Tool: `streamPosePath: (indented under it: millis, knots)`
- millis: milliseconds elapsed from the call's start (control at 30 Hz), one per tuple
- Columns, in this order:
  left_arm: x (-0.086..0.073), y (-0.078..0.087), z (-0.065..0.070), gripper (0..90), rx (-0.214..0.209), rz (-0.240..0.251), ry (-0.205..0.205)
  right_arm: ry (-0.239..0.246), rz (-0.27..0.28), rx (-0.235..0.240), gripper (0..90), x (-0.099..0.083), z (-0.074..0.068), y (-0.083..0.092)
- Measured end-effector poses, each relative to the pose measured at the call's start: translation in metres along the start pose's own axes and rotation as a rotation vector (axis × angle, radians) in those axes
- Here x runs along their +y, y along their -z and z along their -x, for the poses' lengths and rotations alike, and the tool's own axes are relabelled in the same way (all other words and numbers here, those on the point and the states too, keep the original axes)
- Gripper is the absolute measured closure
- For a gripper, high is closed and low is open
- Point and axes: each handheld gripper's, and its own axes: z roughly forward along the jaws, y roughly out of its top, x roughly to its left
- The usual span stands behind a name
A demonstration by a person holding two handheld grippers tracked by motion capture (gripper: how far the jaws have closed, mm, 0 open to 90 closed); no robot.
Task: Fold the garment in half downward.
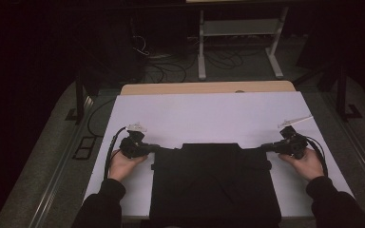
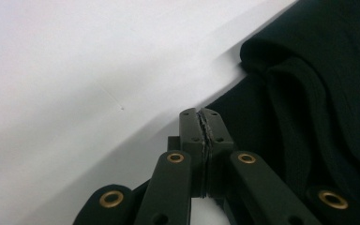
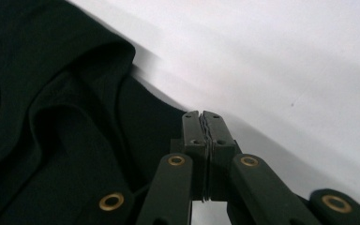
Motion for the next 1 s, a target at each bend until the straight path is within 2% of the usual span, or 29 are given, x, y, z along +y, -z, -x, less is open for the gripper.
streamPosePath:
  millis: [200,433,633,767,1000]
  knots:
    - [0.002,0.002,0.001,88.0,0.026,0.005,-0.007,-0.001,0.012,-0.01,87.7,0.002,-0.002,0.001]
    - [0.009,0.005,0.001,88.1,0.066,0.012,-0.043,-0.001,0.023,-0.017,87.7,0.007,-0.003,0.0]
    - [0.016,0.006,-0.006,88.3,0.083,0.008,-0.044,0.012,0.04,-0.034,87.8,0.015,-0.006,0.0]
    - [0.022,0.008,-0.009,88.3,0.105,0.004,-0.059,0.013,0.049,-0.045,87.8,0.022,-0.006,0.0]
    - [0.028,0.013,-0.021,88.3,0.114,0.034,-0.017,0.012,0.066,-0.048,87.8,0.034,-0.004,-0.002]
